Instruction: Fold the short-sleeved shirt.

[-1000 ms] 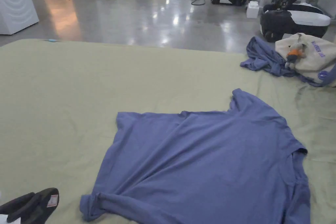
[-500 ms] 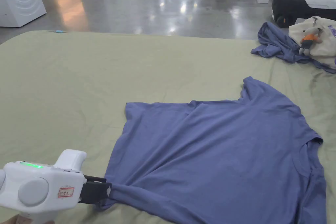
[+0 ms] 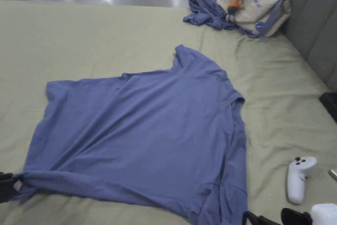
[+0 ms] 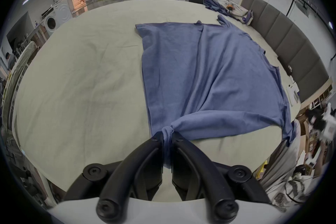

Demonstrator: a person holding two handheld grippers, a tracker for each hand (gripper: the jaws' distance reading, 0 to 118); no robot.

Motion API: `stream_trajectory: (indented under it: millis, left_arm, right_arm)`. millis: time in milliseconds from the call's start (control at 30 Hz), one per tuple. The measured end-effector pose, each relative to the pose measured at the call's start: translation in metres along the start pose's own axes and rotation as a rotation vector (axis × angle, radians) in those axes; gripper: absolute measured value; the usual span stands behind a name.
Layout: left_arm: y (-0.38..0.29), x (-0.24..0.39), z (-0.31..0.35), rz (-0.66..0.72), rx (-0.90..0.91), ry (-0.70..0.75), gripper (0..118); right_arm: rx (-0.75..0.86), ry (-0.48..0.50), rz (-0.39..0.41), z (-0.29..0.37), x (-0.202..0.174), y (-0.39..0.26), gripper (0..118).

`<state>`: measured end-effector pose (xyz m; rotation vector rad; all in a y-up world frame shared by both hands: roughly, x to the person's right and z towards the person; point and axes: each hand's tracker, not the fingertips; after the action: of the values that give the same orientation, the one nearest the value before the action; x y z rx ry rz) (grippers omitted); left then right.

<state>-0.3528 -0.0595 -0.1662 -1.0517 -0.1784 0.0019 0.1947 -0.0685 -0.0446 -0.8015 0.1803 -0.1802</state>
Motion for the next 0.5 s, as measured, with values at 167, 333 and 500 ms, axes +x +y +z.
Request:
stream_trajectory:
  millis: [167, 333, 500]
  left_arm:
    - [0.002, 0.005, 0.011, 0.01, 0.002, -0.022, 9]
    - [0.003, 0.012, 0.01, -0.011, -0.008, -0.014, 9]
    - [-0.001, 0.006, 0.007, -0.007, -0.005, -0.012, 9]
  right_arm:
    - [-0.148, 0.017, 0.076, -0.035, -0.017, -0.024, 90]
    - [-0.243, 0.02, 0.2, -0.059, -0.037, -0.041, 14]
    - [-0.171, 0.084, 0.099, -0.048, -0.026, -0.026, 9]
